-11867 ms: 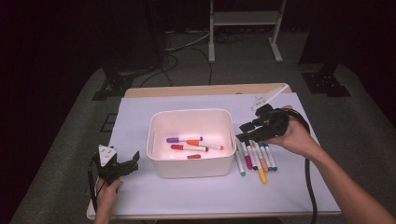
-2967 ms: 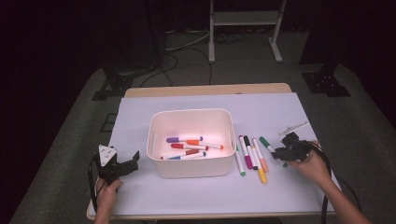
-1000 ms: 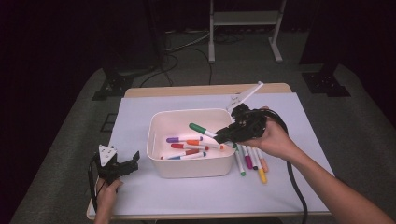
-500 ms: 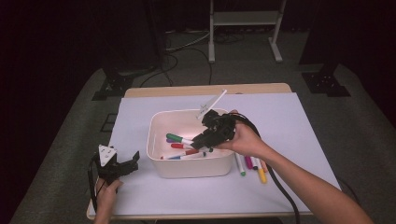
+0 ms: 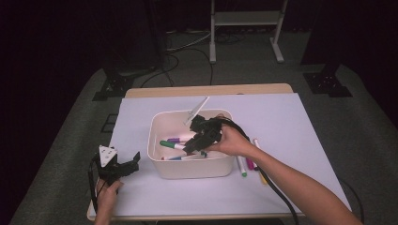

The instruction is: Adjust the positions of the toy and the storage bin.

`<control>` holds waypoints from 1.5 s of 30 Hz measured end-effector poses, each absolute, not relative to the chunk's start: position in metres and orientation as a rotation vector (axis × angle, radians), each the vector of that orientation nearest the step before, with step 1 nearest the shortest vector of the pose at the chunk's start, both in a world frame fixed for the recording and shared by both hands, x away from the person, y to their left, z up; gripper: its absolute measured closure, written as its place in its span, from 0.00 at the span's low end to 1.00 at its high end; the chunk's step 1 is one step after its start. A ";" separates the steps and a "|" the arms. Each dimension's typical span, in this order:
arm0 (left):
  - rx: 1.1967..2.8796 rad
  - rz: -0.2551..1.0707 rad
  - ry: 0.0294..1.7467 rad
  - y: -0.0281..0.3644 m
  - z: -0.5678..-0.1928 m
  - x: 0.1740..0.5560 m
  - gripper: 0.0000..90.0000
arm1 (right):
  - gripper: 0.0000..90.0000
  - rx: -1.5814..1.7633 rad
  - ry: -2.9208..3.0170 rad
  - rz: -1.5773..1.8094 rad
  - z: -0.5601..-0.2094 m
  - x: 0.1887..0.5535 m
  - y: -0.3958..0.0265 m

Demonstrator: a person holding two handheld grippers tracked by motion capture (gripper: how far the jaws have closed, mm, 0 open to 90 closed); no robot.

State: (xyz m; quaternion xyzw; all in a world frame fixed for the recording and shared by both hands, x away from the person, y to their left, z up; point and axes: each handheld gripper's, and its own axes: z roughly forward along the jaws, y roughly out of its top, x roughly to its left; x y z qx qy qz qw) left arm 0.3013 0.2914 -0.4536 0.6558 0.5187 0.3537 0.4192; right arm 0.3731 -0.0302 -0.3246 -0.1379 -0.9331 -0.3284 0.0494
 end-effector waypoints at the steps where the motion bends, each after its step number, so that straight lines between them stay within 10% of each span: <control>1: 1.646 0.886 1.301 0.292 -0.454 0.301 0.00 | 0.84 -0.423 -2.839 -0.982 -0.328 0.375 -0.027; 28: 1.643 0.886 1.298 0.292 -0.454 0.301 0.00 | 0.79 -0.383 -2.891 -0.877 -0.338 0.373 -0.015; 45: 1.650 0.893 1.295 0.291 -0.454 0.301 0.00 | 0.72 -0.537 -2.875 -1.124 -0.285 0.356 -0.105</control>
